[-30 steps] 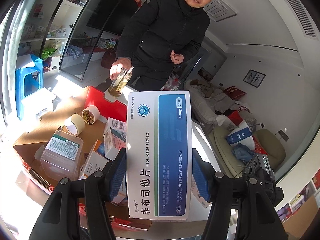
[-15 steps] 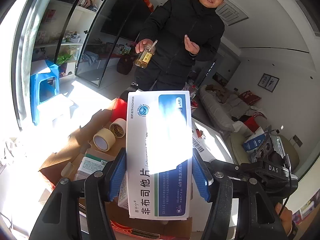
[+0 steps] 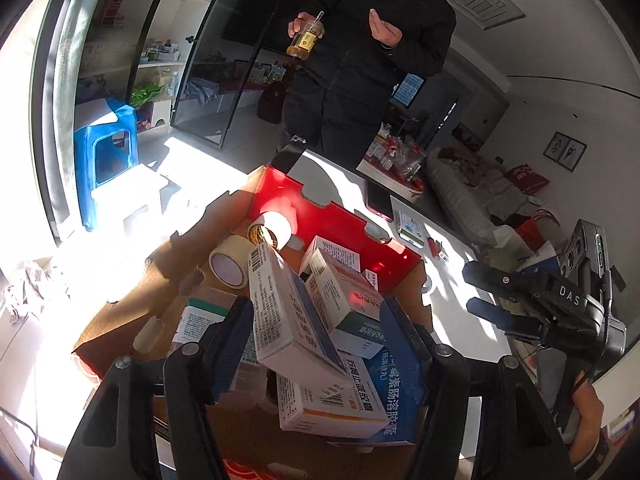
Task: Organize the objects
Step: 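Open the left gripper to drop the Febuxostat box while the right drops the capsule box, then grasp the green-and-white Betahistine tablet box on the table with the right gripper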
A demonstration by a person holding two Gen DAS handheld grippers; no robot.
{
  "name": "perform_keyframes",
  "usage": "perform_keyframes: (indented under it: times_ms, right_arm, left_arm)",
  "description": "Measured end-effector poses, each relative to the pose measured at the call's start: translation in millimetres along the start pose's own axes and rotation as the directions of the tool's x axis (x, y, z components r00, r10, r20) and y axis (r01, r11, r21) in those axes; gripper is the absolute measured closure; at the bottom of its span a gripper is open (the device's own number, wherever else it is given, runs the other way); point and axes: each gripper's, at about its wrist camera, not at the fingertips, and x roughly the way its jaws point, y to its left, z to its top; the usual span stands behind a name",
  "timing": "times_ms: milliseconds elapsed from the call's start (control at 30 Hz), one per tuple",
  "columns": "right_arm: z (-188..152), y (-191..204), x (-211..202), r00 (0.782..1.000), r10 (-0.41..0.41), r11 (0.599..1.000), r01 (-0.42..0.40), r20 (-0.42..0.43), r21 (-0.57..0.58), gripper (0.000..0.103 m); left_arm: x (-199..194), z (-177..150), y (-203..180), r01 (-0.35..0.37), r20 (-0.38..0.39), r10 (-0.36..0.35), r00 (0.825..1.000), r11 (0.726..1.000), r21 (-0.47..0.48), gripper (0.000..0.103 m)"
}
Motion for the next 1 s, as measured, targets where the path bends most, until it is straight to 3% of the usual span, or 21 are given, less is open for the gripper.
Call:
perform_keyframes:
  times_ms: [100, 167, 233, 367, 600, 667, 833, 900, 967, 1000]
  right_arm:
    - [7, -50, 3, 0.980, -0.196, 0.973, 0.197, -0.022, 0.119, 0.010]
    - [8, -87, 16, 0.973, -0.214, 0.948, 0.227, -0.083, 0.222, 0.010]
    - [9, -109, 35, 0.957, -0.250, 0.926, 0.280, -0.145, 0.252, 0.010]
    - [13, -118, 73, 0.913, -0.356, 0.906, 0.390, -0.201, 0.165, 0.010]
    - [19, -95, 106, 0.929, -0.308, 0.941, 0.330, -0.204, 0.082, 0.011]
    - [20, -86, 112, 0.923, -0.321, 0.941, 0.336, -0.212, 0.034, 0.011]
    - [15, -66, 130, 0.853, -0.472, 0.881, 0.442, -0.225, -0.170, 0.011]
    - [10, -62, 130, 0.846, -0.490, 0.867, 0.448, -0.212, -0.218, 0.017]
    - [8, -60, 121, 0.857, -0.483, 0.867, 0.440, -0.182, -0.233, 0.047]
    - [8, -60, 118, 0.849, -0.497, 0.859, 0.451, -0.180, -0.244, 0.047]
  left_arm:
    - [0, -1, 0, 0.021, -0.010, -0.022, 1.000, 1.000, -0.015, 0.027]
    - [1, -2, 1, 0.036, -0.024, -0.037, 0.999, 0.999, -0.030, 0.027]
    - [1, -3, -2, 0.038, -0.035, -0.039, 0.999, 0.999, -0.029, 0.026]
    - [2, -6, -7, 0.030, -0.050, -0.030, 0.998, 0.999, -0.019, 0.025]
    - [13, -9, -9, 0.016, -0.088, -0.017, 0.996, 1.000, -0.006, 0.023]
    - [19, -12, -10, 0.013, -0.111, -0.013, 0.994, 1.000, -0.002, 0.023]
    - [27, -18, -14, 0.018, -0.143, -0.018, 0.989, 1.000, -0.001, 0.023]
    - [29, -20, -18, 0.018, -0.155, -0.017, 0.988, 1.000, 0.008, 0.023]
    - [30, -21, -23, 0.020, -0.162, -0.017, 0.987, 1.000, 0.017, 0.023]
    - [31, -20, -25, 0.025, -0.165, -0.022, 0.986, 0.999, 0.019, 0.023]
